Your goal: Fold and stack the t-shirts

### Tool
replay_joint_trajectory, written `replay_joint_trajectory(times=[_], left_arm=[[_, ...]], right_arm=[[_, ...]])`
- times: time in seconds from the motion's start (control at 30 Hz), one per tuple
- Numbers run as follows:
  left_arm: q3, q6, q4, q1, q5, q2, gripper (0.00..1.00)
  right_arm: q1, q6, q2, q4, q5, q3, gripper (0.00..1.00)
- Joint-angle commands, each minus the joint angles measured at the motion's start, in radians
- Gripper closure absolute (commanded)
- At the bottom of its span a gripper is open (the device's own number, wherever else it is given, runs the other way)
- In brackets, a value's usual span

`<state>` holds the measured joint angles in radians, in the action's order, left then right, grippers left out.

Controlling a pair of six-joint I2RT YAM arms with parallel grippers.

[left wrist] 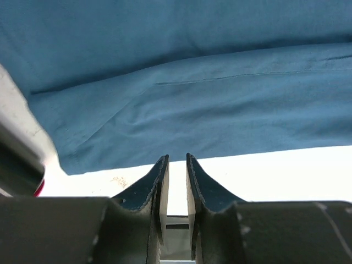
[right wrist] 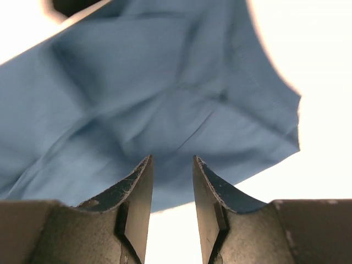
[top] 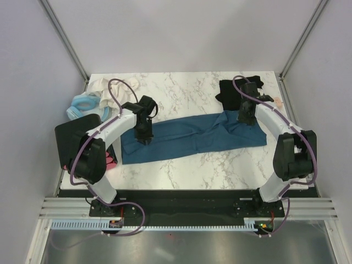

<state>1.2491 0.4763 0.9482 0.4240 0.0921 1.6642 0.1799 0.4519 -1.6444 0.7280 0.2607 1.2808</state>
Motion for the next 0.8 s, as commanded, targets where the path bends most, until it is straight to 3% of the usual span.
replay_joint_trajectory(times=[0.0,0.13,0.23,0.77], left_arm=[[0.009,-0.059,-0.051,0.019,-0.052,0.042,0.74],[0.047,-0.067,-0.049,0.021,-0.052,0.066,0.74],[0.055,-0.073,-0.049,0.021,-0.051,0.083,0.74],[0.039,-0.068,-0.043,0.022,-0.054,0.095,0.75]], right_arm=[[-0.080,-0.045,-0.098,-0.082,-0.003,0.037,0.56],[-0.102,-0.070,-0.118,-0.150,-0.049,0.057,0.40],[-0.102,-0.091,-0.155,-0.157,-0.049,0.075,0.43],[-0.129,-0.143,-0.238,-0.223,-0.156,0.068,0.37]])
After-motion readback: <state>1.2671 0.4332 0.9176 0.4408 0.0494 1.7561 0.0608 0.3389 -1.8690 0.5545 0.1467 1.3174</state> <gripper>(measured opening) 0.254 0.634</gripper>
